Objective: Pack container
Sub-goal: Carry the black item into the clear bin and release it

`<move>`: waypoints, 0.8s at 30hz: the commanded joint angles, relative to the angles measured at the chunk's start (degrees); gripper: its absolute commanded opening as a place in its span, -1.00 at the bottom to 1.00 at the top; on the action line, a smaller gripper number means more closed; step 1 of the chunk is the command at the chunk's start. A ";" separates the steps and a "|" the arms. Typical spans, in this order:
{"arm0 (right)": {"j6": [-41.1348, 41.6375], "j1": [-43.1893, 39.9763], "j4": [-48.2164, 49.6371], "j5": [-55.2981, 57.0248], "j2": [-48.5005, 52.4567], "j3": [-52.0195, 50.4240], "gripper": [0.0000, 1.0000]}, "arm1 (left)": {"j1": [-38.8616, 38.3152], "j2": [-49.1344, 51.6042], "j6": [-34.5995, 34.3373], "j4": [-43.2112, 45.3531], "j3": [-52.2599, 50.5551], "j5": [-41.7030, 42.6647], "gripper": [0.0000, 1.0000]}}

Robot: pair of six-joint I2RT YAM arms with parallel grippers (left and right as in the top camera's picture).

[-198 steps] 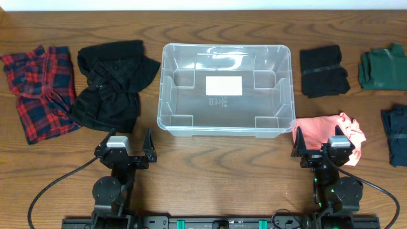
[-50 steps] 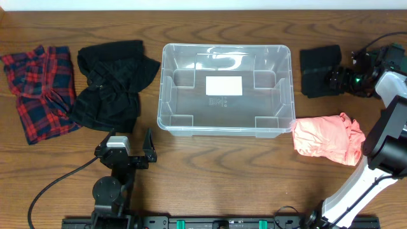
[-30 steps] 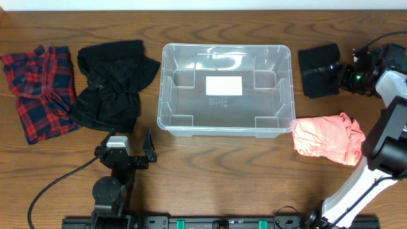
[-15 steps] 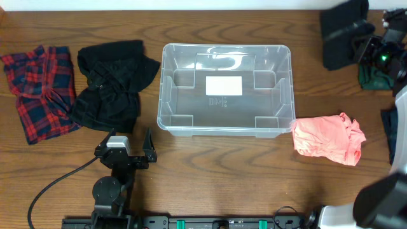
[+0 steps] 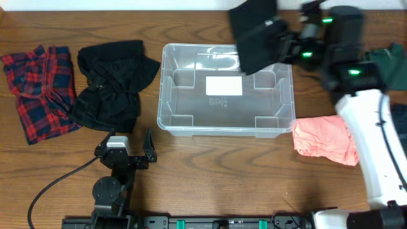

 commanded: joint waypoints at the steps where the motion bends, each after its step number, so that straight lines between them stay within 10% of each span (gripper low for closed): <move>1: 14.27 6.58 -0.20 9.73 2.60 0.79 -0.98 | -0.28 -0.31 -0.11 -1.09 -1.70 -0.87 0.96; 13: 31.82 24.02 0.09 27.87 13.14 0.76 -0.97 | -0.28 -0.31 -0.11 -1.11 -1.70 -0.87 0.96; 24: 31.76 27.47 5.77 28.63 21.53 0.76 -0.98 | -0.28 -0.31 -0.11 -1.09 -1.70 -0.87 0.96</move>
